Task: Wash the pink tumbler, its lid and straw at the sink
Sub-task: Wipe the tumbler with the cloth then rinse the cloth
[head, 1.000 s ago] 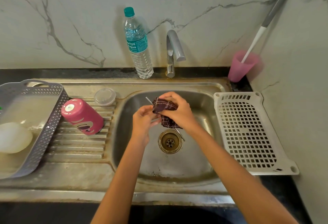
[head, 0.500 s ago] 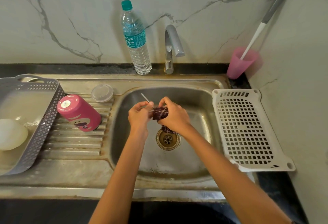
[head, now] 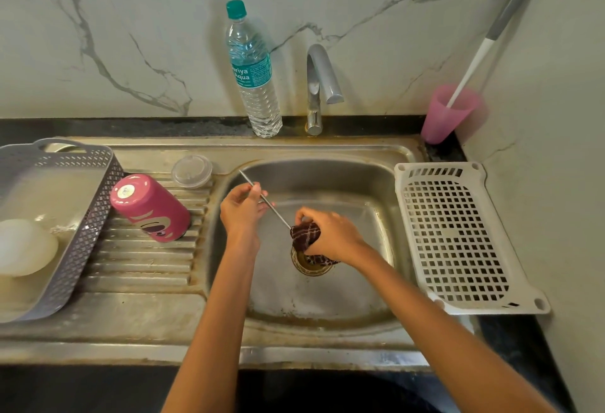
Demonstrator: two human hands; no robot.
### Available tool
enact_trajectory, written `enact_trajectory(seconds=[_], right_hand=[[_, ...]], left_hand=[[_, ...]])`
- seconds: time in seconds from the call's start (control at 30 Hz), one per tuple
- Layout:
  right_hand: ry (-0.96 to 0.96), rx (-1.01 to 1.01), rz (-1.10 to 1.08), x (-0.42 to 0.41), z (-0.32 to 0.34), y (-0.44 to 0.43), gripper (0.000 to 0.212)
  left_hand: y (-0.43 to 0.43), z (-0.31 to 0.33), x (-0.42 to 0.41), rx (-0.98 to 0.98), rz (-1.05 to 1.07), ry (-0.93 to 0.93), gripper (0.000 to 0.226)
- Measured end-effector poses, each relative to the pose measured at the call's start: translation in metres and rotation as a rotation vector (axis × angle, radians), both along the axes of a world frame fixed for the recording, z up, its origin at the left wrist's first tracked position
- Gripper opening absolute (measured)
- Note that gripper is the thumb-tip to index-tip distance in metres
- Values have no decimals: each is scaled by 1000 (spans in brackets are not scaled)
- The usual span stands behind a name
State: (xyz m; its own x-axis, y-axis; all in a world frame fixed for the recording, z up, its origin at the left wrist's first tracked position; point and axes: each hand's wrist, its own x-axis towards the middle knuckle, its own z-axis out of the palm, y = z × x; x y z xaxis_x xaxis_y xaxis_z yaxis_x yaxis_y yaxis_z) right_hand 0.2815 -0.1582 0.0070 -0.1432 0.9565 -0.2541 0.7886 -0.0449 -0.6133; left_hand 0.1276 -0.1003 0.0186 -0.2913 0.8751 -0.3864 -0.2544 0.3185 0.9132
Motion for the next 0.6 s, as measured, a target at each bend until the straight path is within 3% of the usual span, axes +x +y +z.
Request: enact_trajectory(seconds=[0.27,0.5,0.6], right_hand=[[-92,-73,-8,28,-22,-1,43],[501,-32,-350,20,15,28,38],[586,-14,-371,4,24,36,40]], left_hand=[[15,12,-17,114,-49,127,5],[2,-4,-4,44,-387,195,13],[0,-4,5,65,-399,131,18]])
